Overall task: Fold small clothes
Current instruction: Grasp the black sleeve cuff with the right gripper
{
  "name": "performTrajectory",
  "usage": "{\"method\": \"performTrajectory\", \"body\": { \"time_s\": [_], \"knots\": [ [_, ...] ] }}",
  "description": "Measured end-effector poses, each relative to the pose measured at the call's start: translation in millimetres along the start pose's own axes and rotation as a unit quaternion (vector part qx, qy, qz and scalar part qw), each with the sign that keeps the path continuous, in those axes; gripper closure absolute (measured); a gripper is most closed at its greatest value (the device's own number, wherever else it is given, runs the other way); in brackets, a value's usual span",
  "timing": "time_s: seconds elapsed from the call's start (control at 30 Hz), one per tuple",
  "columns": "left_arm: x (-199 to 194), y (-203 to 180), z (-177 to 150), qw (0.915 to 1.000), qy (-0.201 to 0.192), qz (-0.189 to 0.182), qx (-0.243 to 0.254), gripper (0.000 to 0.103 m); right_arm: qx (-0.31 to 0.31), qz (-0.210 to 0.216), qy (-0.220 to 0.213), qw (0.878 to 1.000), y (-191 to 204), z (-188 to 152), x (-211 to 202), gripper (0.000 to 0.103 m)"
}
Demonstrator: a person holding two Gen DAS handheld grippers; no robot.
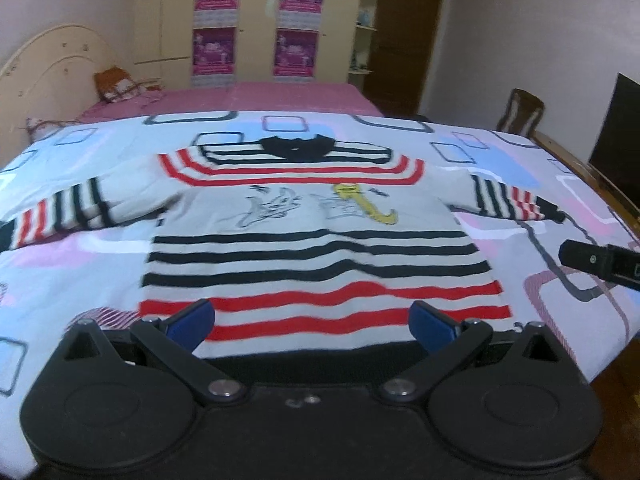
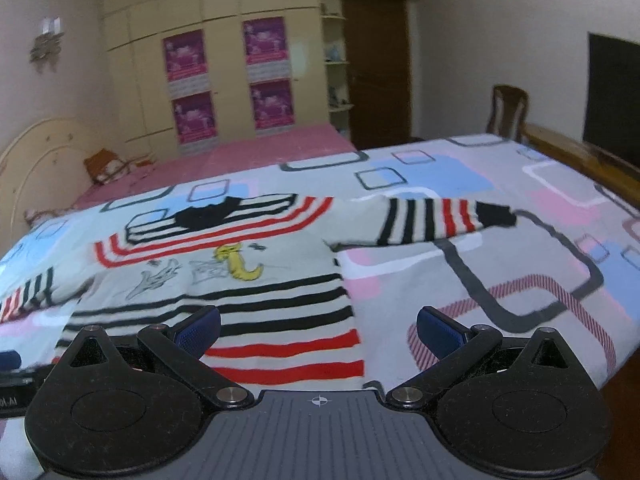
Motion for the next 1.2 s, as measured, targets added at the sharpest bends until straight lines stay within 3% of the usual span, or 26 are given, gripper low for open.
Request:
{"method": "performTrajectory", "body": {
  "time_s": [0.1, 0.27, 0.37, 0.43, 0.5, 0.67, 0.87, 1.07, 1.1, 1.13, 1.2],
  "knots": [
    [13.6, -7.9, 7.2, 0.9994, 0.001, -0.033, -0.006, 0.000, 0.014, -0.007, 0.001, 1.000, -16.4, 6.2, 10.7, 0.000],
    [41.9, -26.2, 21.9, 0.9991, -0.005, -0.038, -0.018, 0.000, 0.000, -0.016, 0.005, 1.000, -38.9, 15.8, 38.5, 0.000],
    [62.8, -40.0, 32.5, 0.9975, 0.007, -0.068, -0.020, 0.007, 0.018, 0.006, 0.029, 0.999, -59.8, 23.6, 67.8, 0.000],
    [75.5, -53.3, 40.2, 0.9968, 0.006, -0.079, -0.013, 0.006, 0.030, 0.023, 0.051, 0.998, -75.4, 28.4, 89.5, 0.000],
    [91.6, -68.0, 48.6, 0.9978, 0.015, -0.065, -0.003, 0.001, 0.038, 0.023, 0.052, 0.998, -92.4, 33.8, 107.8, 0.000],
    [127.1, -92.1, 65.6, 0.9992, 0.024, -0.032, -0.004, 0.000, 0.008, 0.003, 0.064, 0.998, -134.5, 53.7, 152.7, 0.000],
    [151.7, -103.5, 79.2, 0.9979, 0.013, 0.053, -0.036, 0.000, 0.114, -0.043, 0.076, 0.990, -215.9, 72.3, 207.5, 0.000],
    [166.7, -112.0, 86.3, 0.9964, 0.038, 0.075, -0.012, 0.000, 0.157, -0.053, 0.065, 0.984, -263.8, 78.1, 245.7, 0.001],
    [168.3, -113.4, 87.0, 0.9957, 0.036, 0.085, -0.006, 0.000, 0.166, -0.057, 0.061, 0.983, -270.0, 78.7, 249.8, 0.020],
    [171.3, -115.2, 87.2, 0.9950, 0.036, 0.093, -0.002, 0.000, 0.176, -0.060, 0.064, 0.981, -274.9, 79.4, 256.3, 0.052],
    [179.1, -115.4, 89.5, 0.9938, 0.045, 0.102, -0.003, 0.000, 0.206, -0.062, 0.069, 0.974, -288.0, 78.2, 266.3, 0.055]
  ]
}}
Point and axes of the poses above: each gripper's, at about its wrist camera, not at the fingertips, and x roughly the way its jaws point, y to its left, z to its top, the point moved 1 cm from there along x, roughly the way its jaws point, and after that the axes turned 3 degrees about -y, right-handed, at the moved point
